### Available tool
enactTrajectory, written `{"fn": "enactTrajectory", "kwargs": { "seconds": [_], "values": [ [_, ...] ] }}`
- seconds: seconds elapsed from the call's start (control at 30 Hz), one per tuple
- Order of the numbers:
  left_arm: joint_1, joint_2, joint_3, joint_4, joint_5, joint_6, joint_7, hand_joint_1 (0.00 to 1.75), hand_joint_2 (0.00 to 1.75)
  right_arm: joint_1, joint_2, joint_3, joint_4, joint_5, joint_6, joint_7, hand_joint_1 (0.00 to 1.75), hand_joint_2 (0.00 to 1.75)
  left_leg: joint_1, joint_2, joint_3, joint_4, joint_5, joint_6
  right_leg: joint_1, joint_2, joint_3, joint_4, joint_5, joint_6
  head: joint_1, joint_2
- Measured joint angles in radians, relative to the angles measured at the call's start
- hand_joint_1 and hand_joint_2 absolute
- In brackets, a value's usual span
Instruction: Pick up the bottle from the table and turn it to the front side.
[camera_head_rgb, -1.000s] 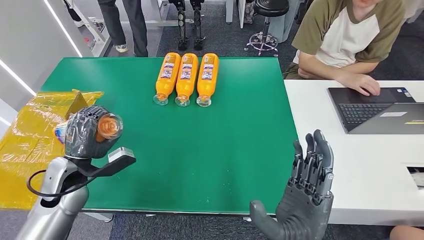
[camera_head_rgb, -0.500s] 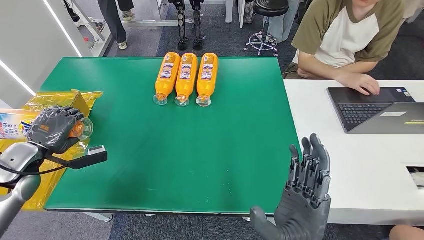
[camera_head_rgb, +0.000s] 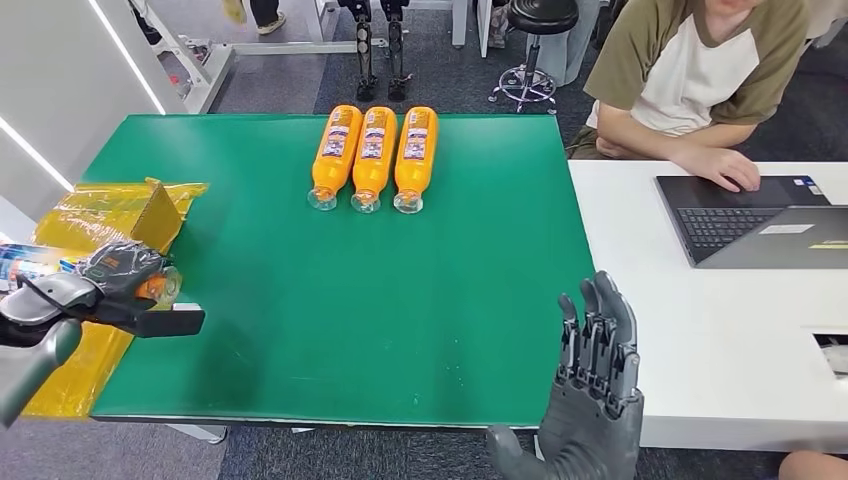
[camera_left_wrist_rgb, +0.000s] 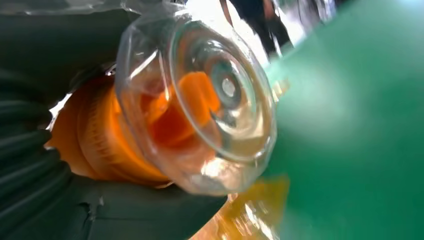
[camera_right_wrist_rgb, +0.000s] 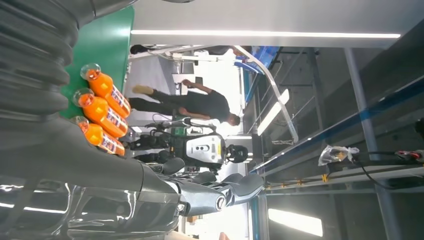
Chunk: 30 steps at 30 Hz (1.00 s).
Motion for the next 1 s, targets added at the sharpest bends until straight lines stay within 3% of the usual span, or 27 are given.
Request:
{"fn": "enactTrajectory", "kwargs": {
  "seconds": [0.23, 0.57, 0.83, 0.97, 1.0],
  "values": [
    [-0.134, -0.063, -0.135, 0.226, 0.024, -0.073, -0.133, 1.75, 1.75, -0.024, 0.0, 0.013, 0.014, -0.003, 0.015, 0.01, 0.0, 1.75, 0.0, 0.002, 0.0, 0.0, 0.0, 0.0, 0.0, 0.002, -0.001, 0.0, 0.001, -0.002, 0.0, 0.0],
    [-0.202, -0.126, -0.212, 0.35, 0.048, -0.077, -0.175, 1.75, 1.75, -0.045, 0.004, 0.022, 0.031, -0.012, 0.014, 0.011, 0.0, 1.75, 0.0, 0.002, 0.0, 0.0, 0.0, 0.0, 0.0, 0.001, -0.001, 0.0, 0.001, -0.002, 0.0, 0.0],
    [-0.252, -0.249, -0.267, 0.434, 0.066, -0.07, -0.17, 1.75, 1.75, -0.051, 0.006, 0.026, 0.032, -0.004, -0.016, 0.014, 0.0, 1.75, 0.0, 0.0, 0.0, 0.0, 0.0, -0.001, 0.0, 0.0, 0.0, 0.0, 0.001, -0.002, 0.0, 0.0],
    [-0.274, -0.291, -0.286, 0.468, 0.063, -0.057, -0.15, 0.07, 1.75, -0.05, 0.008, 0.027, 0.027, 0.017, -0.03, 0.029, 0.0, 1.75, 0.0, 0.0, 0.0, 0.0, 0.0, -0.001, 0.0, 0.0, 0.0, 0.0, 0.001, -0.002, 0.0, 0.0],
    [-0.276, -0.299, -0.288, 0.474, 0.066, -0.047, -0.145, 0.0, 1.75, -0.05, 0.008, 0.027, 0.025, 0.021, -0.032, 0.032, 0.0, 1.75, 0.0, 0.0, 0.0, 0.0, 0.0, -0.001, 0.0, 0.0, 0.0, 0.0, 0.001, -0.002, 0.0, 0.0]
  ]
}}
